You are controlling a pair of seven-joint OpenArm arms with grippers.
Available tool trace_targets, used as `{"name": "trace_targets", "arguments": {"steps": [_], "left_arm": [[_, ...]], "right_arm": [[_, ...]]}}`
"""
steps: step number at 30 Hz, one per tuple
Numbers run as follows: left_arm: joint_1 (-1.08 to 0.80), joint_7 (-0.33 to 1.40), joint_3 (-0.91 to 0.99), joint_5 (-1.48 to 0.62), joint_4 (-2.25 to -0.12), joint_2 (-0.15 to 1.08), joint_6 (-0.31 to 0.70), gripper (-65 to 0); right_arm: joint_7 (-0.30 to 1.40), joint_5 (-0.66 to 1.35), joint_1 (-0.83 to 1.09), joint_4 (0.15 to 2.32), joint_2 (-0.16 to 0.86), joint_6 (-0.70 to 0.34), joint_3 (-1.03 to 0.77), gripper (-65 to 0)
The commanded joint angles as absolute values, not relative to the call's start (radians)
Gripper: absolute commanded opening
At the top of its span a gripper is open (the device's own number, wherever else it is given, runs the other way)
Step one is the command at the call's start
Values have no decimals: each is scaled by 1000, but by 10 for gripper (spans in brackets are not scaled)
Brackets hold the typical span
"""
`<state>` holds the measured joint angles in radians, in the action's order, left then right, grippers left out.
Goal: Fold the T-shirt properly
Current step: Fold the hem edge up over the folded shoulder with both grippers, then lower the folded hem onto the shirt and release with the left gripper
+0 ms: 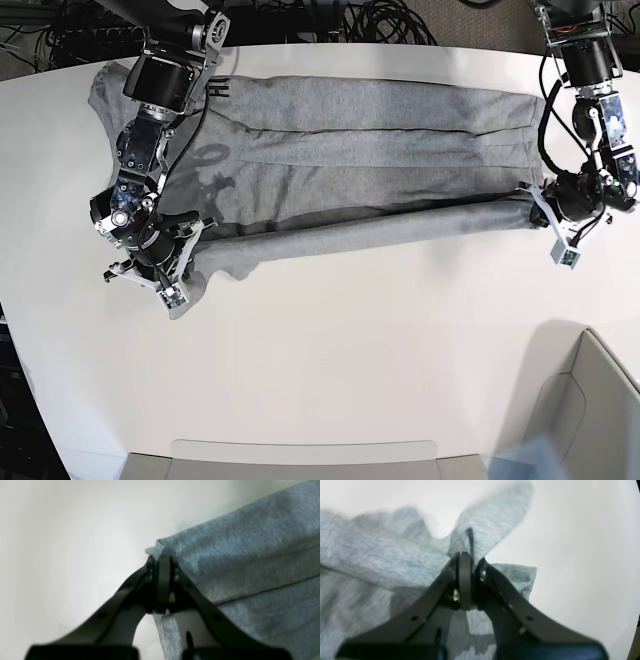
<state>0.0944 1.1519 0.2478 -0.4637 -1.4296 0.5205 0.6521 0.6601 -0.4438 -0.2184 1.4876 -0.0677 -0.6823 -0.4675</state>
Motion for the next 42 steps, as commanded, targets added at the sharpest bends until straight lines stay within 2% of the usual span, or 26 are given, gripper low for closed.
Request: {"name": "trace_targets", "arguments": {"steps": [1,5,11,21,42], "left_arm": [[102,1141,254,-463,-1451,544,651,-650],[74,1141,255,-463,-1483,544,651,-650],[-18,1147,255,-463,-1639,545,651,-650],[-70,1198,306,-463,-1646,545,659,-650],[-213,1198,328,-463,-1690,542,661,-650]], "right_arm": [[661,-427,-246,1527,-61,-698,-467,-650],[697,-420,-205,1603,-62,-698,-469,-650],[702,-418,-128,1705,-70,-698,-469,-650],[702,-343,54,1891,-68,-698,-467,-650],[699,-269,348,2012,-61,-698,-469,-650]]}}
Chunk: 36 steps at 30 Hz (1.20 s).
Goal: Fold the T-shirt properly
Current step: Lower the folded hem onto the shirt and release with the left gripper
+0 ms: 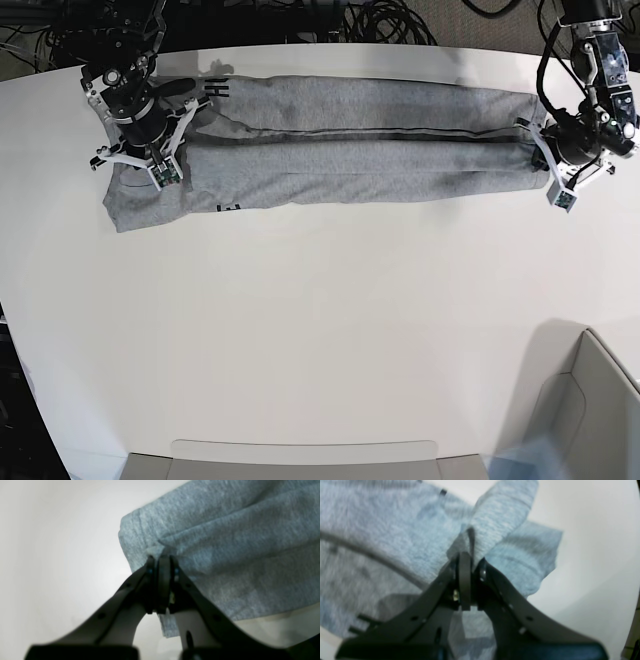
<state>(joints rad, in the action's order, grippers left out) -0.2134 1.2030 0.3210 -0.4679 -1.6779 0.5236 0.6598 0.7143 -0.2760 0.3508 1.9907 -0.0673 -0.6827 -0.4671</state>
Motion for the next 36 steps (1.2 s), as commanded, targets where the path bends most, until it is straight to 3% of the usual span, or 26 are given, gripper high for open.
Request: {"name": "trace_targets", "arguments": {"steps": [1,18,20,23,30,34,36], "left_arm": [[-223,1193,328,-463,-1690,542,661,-650],[-257,1187,331,-463,-1693,544,657,-650],[-257,1187,331,-463,-1695,542,659,-545],[-259,1187,337,-463,-1716,539,659,-421],[-305,1198,495,-467,-1842,467,680,-389],[-300,1222,555,-466,-1837,410,698,-287],[-298,1248,599,-466,-1834,378,698,-270]], "right_arm": [[699,-269,361,2012,-61,-698,-469,-650],[699,-265,407,2009,-70,-698,-541,-650],[700,-265,407,2009,-71,-698,-542,-649],[696,-265,407,2009,-73,-698,-542,-562],[694,-265,403,2009,-77,-698,-538,-417],[694,-265,403,2008,-77,-698,-536,-402],[694,-265,400,2008,-77,-698,-536,-402]]}}
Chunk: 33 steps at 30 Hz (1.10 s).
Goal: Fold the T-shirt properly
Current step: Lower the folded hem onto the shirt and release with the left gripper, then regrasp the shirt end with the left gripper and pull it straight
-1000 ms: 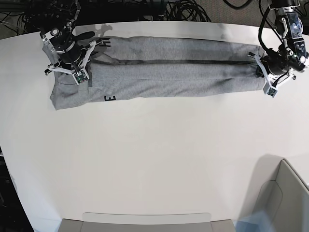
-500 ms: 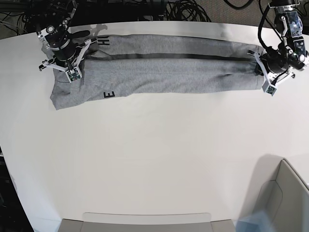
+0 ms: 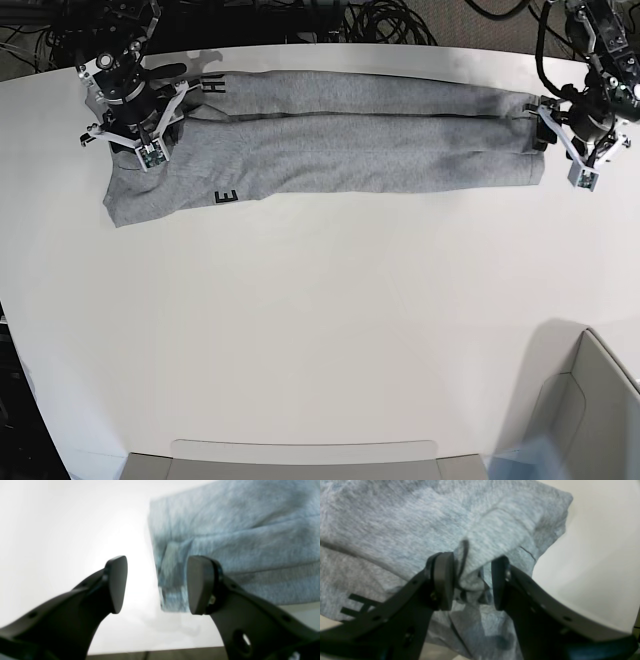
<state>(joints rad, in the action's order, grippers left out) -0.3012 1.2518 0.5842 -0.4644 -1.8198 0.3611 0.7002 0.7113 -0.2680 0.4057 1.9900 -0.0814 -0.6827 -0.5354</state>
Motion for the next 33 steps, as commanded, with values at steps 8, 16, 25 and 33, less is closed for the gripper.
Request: {"name": "trace_targets", "arguments": {"steps": [8,16,25,33], "left_arm": [[-237,1279,615,-463,-1745,351,698,-270],[-216,1285,608,-463,-1635,351,698,-271],[-214,1222,423,-467,-1472,344,698,-272],[-214,1221,363,-463,-1465,288,698,-318]], "right_arm": [[694,-265,387,2005,-73,-698,-536,-402],[694,-268,387,1985,-68,-698,-536,-402],[694,-272,372,1985,-68,-698,-536,-402],[694,-272,372,1985,-71,-698,-536,-403]]}}
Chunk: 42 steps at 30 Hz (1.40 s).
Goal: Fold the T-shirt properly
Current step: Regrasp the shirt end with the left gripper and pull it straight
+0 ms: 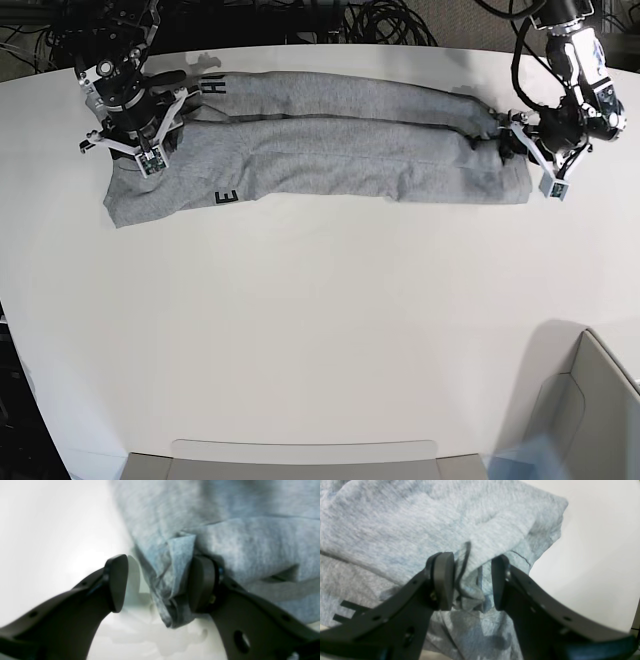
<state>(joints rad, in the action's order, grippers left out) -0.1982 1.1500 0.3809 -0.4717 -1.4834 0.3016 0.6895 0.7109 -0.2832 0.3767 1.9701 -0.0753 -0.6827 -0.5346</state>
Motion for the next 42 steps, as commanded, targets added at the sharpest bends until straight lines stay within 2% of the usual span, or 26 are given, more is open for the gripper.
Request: {"name": "trace_targets", "arguments": {"steps": [1,3,6,11,15,21,31,35,42], "left_arm": [[-214,1219,348,-463,-1465,288,698,-354],[-214,1219,323,-461,-1463,291,698,-457],[-205,1219,326,-461,-1394,308,698,-650],[-81,1210,332,-461,-1102,407,698,-650],[-13,1096,332,-461,-897,493,698,-650],[44,1023,332,-461,-766,590,698,-650],[102,1032,332,-461,-805,671,698,-650],[93,1089,337,-461,-957,671,698,-650],[-33,1210,498,-461,-1319,607,698,-650]], "right_arm": [[694,-272,372,1985,-71,-698,-536,-403],[694,-272,372,1985,-71,-698,-536,-403],[694,-268,371,1985,-71,-698,-536,-403],[694,-266,357,1985,-77,-698,-539,-403],[694,-265,340,1988,-87,-698,-542,-403],[694,-265,318,1991,-101,-698,-544,-402],[694,-105,314,2045,-134,-698,-545,-402],[694,-102,312,2043,-133,-698,-545,-402],[694,-104,311,2037,-128,-698,-545,-402]]}}
